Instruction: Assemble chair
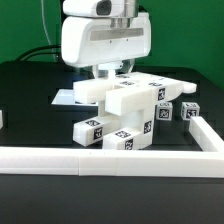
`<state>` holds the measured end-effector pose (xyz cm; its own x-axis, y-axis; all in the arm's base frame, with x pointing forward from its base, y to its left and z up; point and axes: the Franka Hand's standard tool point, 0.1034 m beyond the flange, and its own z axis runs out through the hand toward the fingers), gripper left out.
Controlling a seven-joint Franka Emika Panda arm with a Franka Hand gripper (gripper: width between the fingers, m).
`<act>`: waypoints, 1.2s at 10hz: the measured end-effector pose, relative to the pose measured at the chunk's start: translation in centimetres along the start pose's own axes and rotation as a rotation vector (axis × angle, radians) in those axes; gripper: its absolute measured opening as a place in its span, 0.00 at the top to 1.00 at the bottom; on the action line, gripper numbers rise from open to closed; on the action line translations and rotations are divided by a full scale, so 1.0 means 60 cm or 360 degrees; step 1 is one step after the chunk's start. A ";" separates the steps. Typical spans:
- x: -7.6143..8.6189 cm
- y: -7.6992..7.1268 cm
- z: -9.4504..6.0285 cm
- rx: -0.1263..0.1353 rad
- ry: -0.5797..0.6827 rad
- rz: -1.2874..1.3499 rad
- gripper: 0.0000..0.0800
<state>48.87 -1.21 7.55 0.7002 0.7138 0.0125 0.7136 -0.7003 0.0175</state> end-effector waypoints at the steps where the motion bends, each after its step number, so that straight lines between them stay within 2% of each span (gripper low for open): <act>1: -0.001 0.000 0.001 0.0001 -0.0001 0.0001 0.19; 4: -0.001 0.000 0.001 0.0002 -0.0002 0.0003 0.19; 5: 0.002 -0.018 0.006 0.0043 -0.0036 0.0196 0.19; 8: 0.042 -0.024 0.007 0.0114 -0.0116 0.0468 0.19; 10: 0.065 -0.011 0.001 0.0099 -0.0094 0.0501 0.19; 11: 0.073 0.003 -0.006 0.0074 -0.0070 0.0499 0.19; 12: 0.077 0.008 -0.007 0.0046 -0.0050 0.0484 0.19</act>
Offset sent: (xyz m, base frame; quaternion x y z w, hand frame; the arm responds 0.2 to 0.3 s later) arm 0.0000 0.0000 0.0000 0.0000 0.0000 0.0000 1.0000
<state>52.45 1.76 8.03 0.8818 0.4712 -0.0178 0.4711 -0.8820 -0.0106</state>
